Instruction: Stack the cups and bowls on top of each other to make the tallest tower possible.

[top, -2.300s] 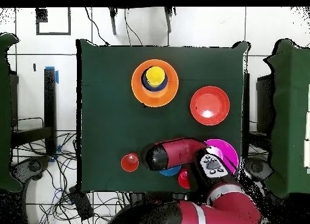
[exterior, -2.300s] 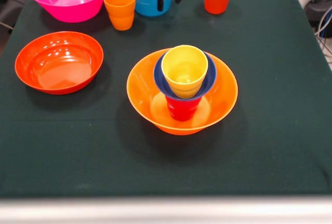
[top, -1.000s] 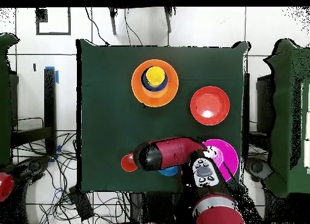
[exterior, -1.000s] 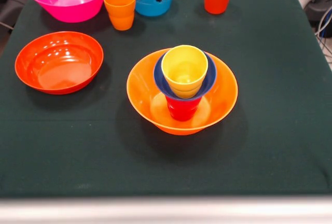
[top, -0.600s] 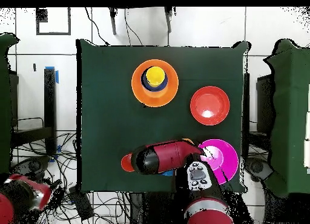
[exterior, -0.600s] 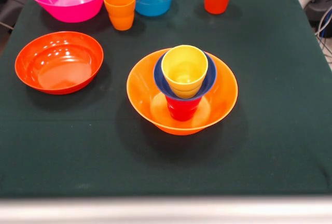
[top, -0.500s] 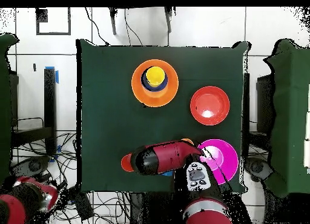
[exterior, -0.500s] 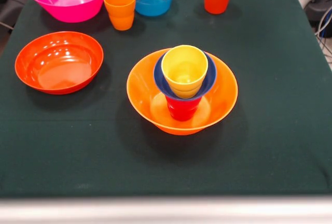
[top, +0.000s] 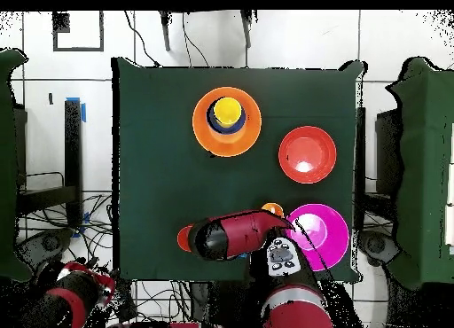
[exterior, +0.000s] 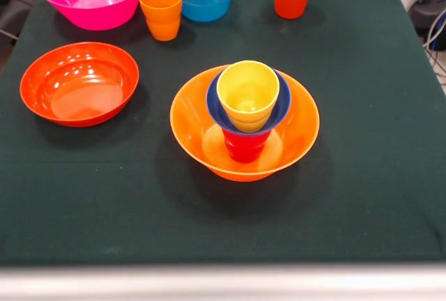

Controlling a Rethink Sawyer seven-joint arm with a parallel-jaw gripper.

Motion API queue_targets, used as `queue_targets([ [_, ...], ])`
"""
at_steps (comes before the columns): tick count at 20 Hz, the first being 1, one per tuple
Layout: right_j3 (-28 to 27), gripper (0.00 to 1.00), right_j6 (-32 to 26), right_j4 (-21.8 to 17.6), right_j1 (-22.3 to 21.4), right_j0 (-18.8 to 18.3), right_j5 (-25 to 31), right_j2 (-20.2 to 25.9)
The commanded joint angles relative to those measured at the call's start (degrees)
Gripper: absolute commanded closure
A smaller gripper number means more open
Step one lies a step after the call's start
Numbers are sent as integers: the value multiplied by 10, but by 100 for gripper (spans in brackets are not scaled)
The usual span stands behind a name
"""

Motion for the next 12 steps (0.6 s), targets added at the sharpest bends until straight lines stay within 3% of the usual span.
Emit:
queue_targets([
  [1, 25, 0, 77, -10, 64, -3, -74, 35],
  [12, -4, 0, 48, -40, 104, -8, -92, 6],
])
